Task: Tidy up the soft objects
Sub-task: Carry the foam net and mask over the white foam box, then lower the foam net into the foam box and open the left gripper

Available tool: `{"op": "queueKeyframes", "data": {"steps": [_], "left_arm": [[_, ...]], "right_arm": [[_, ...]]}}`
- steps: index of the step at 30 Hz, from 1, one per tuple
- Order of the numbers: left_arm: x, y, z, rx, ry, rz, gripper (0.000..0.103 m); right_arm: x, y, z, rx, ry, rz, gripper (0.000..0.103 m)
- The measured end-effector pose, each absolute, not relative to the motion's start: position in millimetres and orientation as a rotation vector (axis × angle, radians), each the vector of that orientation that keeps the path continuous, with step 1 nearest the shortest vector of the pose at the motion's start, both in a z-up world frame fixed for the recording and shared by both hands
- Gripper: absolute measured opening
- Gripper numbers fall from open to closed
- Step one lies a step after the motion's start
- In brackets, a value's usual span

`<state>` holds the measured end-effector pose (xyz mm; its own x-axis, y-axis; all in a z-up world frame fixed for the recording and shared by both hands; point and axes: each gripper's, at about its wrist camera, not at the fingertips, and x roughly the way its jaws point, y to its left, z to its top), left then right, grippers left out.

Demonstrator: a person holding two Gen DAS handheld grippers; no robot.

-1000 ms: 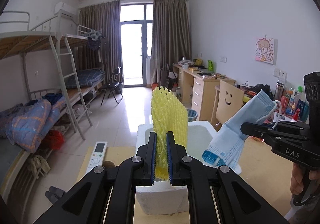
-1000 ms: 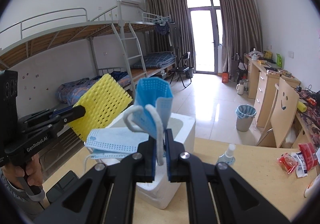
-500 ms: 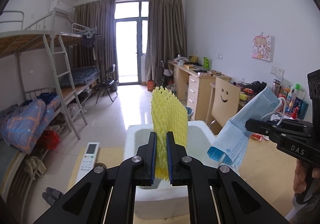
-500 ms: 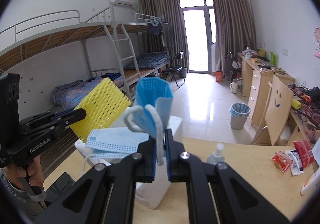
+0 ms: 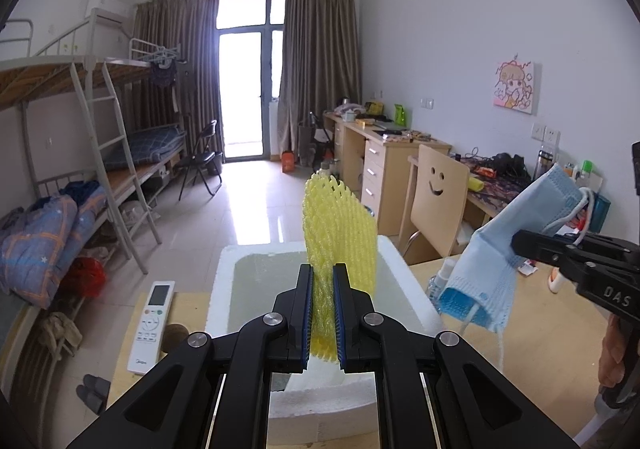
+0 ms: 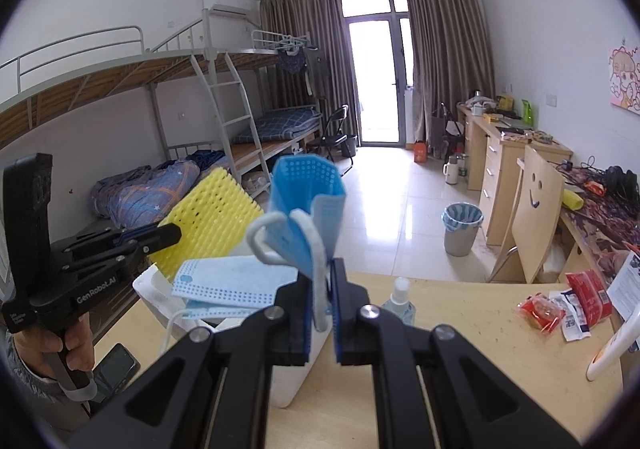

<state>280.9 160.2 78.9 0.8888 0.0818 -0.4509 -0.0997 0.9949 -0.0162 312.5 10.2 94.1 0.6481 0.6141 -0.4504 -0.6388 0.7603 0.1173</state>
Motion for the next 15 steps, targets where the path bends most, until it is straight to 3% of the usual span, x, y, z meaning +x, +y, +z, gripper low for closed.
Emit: {"op": "queueKeyframes", "data": {"steps": [3, 4, 6, 7, 8, 11, 15], "left_arm": [[285.6, 160.8, 76.9, -0.045, 0.477, 0.114, 0.013], [285.6, 163.7, 76.4, -0.043, 0.479, 0.113, 0.022], [286.0, 165.4, 75.5, -0.046, 0.482, 0.107, 0.056], [285.2, 166.3, 75.5, -0.052, 0.477, 0.110, 0.081], [283.6, 167.2, 76.1, -0.057, 0.465, 0.115, 0.092], [279.2, 164.1, 80.1, -0.043, 0.432, 0.147, 0.102], [278.3, 164.4, 80.5, -0.035, 0.438, 0.151, 0.102]], "right_arm": [[313.0, 11.2, 93.4, -0.049, 0.493, 0.710, 0.011], [311.6, 12.2, 93.7, -0.047, 0.492, 0.708, 0.011], [312.5, 11.6, 92.7, -0.041, 0.493, 0.707, 0.011], [313.0, 8.8, 91.5, -0.040, 0.491, 0.705, 0.011], [313.5, 8.9, 91.3, -0.038, 0.491, 0.704, 0.011], [313.8, 7.6, 89.4, -0.039, 0.493, 0.703, 0.011], [314.3, 5.8, 89.3, -0.036, 0.490, 0.706, 0.011]]}}
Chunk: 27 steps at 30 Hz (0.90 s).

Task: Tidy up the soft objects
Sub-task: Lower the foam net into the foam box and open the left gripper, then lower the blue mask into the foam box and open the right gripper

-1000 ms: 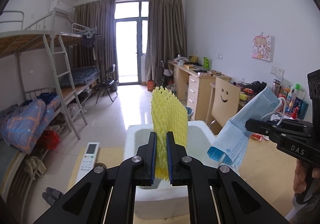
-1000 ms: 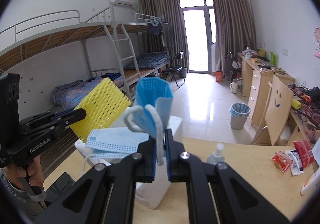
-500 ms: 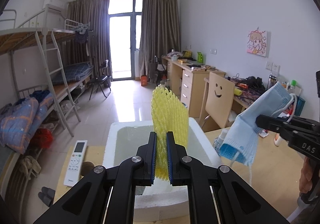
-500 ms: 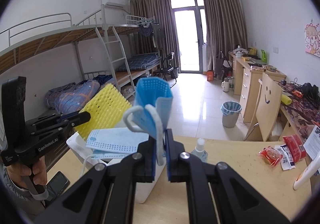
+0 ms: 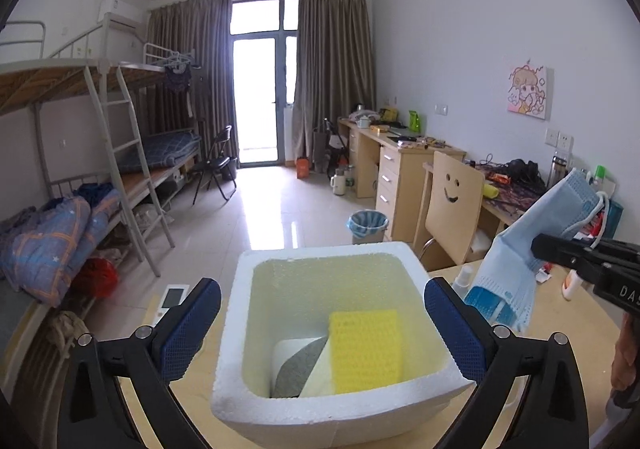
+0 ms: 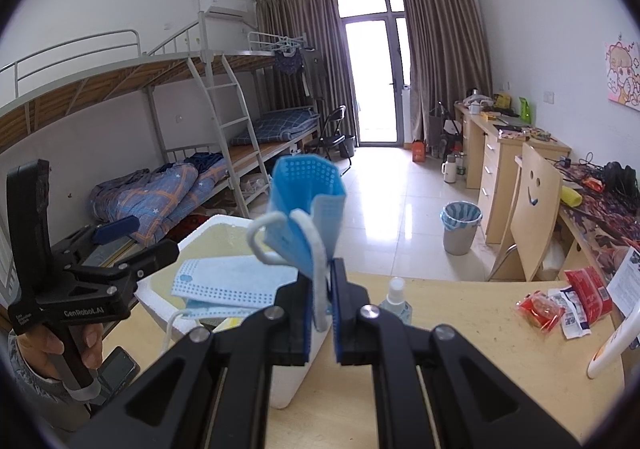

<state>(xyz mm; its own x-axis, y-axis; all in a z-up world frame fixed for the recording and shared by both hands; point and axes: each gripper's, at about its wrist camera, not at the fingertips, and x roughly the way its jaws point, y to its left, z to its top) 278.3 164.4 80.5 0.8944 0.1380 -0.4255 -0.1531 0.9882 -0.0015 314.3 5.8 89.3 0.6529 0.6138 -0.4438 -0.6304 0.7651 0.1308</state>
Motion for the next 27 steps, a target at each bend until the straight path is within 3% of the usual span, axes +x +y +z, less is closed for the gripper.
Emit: {"op": "queueKeyframes", "data": {"steps": [27], "left_arm": [[234, 200, 81, -0.050, 0.418, 0.253, 0.102]], "right_arm": [[319, 60, 85, -0.064, 0.505, 0.800, 0.011]]}}
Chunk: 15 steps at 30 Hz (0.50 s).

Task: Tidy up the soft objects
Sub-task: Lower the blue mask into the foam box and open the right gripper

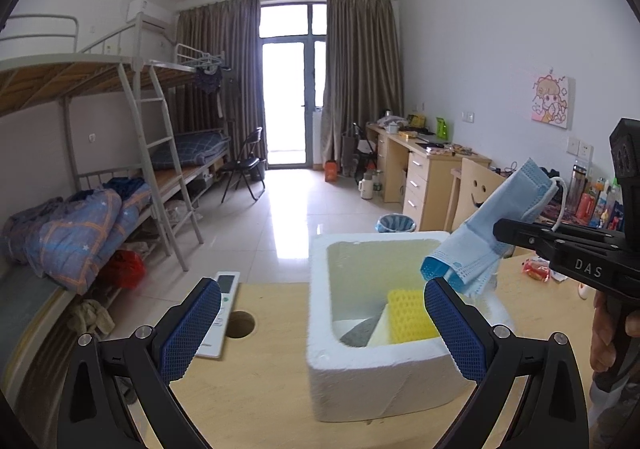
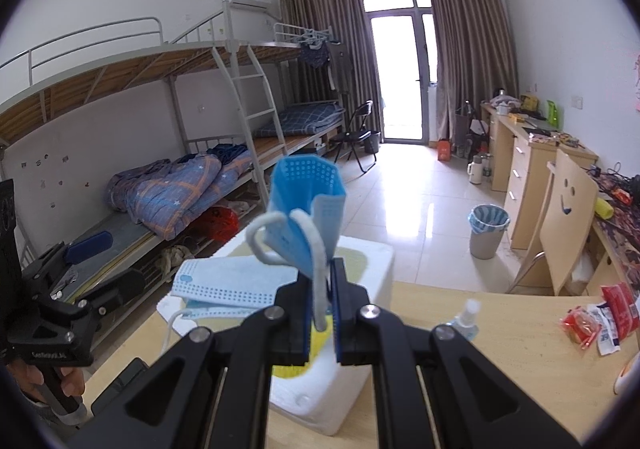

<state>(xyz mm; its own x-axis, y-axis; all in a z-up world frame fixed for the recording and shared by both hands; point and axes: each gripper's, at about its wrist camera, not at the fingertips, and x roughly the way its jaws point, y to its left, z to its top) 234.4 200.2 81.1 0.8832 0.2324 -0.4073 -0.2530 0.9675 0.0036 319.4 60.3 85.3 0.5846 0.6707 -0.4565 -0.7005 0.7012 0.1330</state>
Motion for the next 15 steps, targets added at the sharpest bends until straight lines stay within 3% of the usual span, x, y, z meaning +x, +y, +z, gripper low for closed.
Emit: {"op": "queueKeyframes", "data": {"steps": [15], "left_arm": [[219, 224, 78, -0.058, 0.417, 0.317, 0.102]], "right_arm": [[333, 87, 79, -0.084, 0.534, 0.836, 0.011]]}}
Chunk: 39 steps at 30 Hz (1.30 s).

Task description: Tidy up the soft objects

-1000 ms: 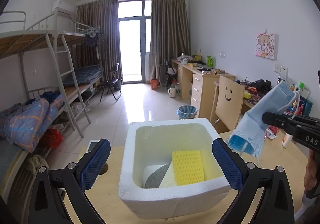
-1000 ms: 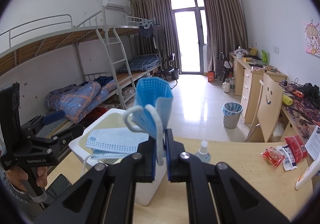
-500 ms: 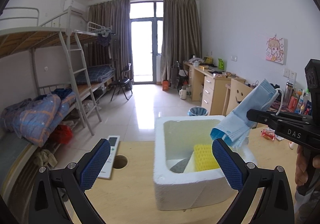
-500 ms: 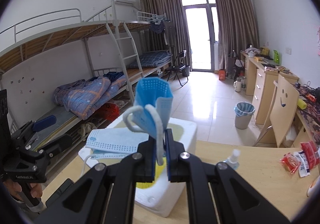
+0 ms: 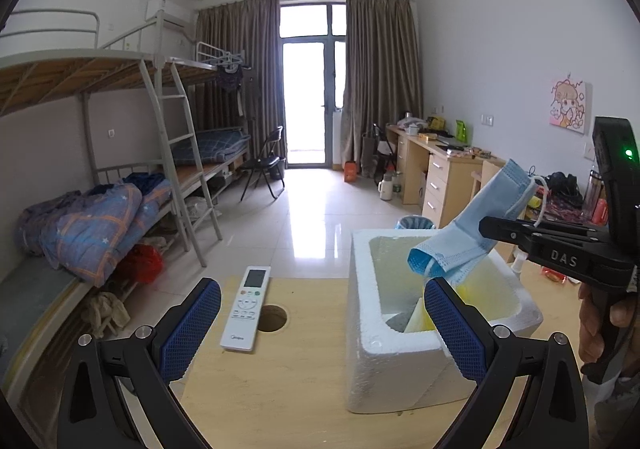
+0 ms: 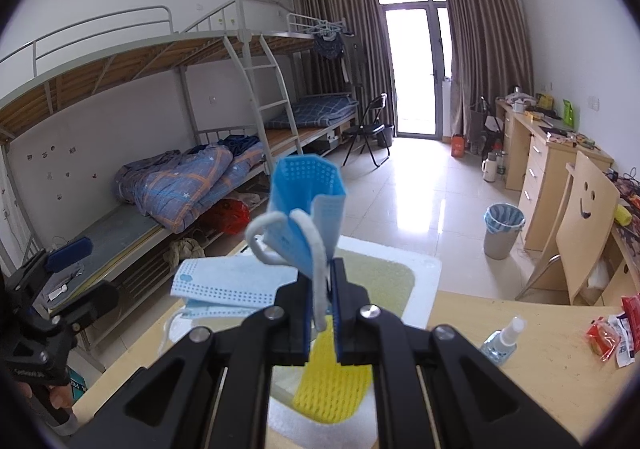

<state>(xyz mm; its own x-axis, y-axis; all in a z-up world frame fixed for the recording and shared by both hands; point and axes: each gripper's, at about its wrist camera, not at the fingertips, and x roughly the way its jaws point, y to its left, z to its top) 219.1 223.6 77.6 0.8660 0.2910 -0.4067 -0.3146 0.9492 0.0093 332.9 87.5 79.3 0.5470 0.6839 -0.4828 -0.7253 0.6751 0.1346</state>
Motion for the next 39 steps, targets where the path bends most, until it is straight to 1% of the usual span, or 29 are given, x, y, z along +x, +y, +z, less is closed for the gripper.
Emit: {"op": "queueKeyframes", "data": {"steps": [7, 9, 11, 13, 14, 28, 30, 32, 34, 39], "left_arm": [[219, 223, 77, -0.059, 0.417, 0.319, 0.102], [220, 223, 77, -0.060, 0.419, 0.317, 0.102], [220, 222, 77, -0.058, 0.420, 0.317, 0.102], [220, 221, 77, -0.055, 0.421, 0.310, 0.102], [219, 221, 77, -0.057, 0.420, 0.311, 0.102], [203, 202, 86, -0.057, 0.398, 0.279, 0.102], [199, 199, 88, -0.056, 0.393, 0.281, 0.102], [196, 196, 90, -0.060, 0.389, 0.278, 0.102], [193, 194, 91, -0.054, 0.386, 0.280, 0.102], [188, 189, 93, -0.049, 0.379, 0.282, 0.102]], "right_arm": [[344, 99, 73, -0.102, 0.585, 0.801, 0.012], [346, 100, 72, -0.111, 0.595, 0.781, 0.023], [345, 100, 71, -0.108, 0.603, 0.777, 0.058], [342, 97, 73, -0.097, 0.592, 0.770, 0.074], [340, 95, 75, -0.096, 0.582, 0.762, 0.079], [308, 73, 99, -0.103, 0.509, 0.749, 0.079], [303, 69, 101, -0.096, 0.499, 0.747, 0.085], [298, 65, 103, -0.088, 0.480, 0.752, 0.097], [292, 61, 106, -0.087, 0.457, 0.750, 0.102], [280, 56, 107, -0.116, 0.426, 0.762, 0.103]]}}
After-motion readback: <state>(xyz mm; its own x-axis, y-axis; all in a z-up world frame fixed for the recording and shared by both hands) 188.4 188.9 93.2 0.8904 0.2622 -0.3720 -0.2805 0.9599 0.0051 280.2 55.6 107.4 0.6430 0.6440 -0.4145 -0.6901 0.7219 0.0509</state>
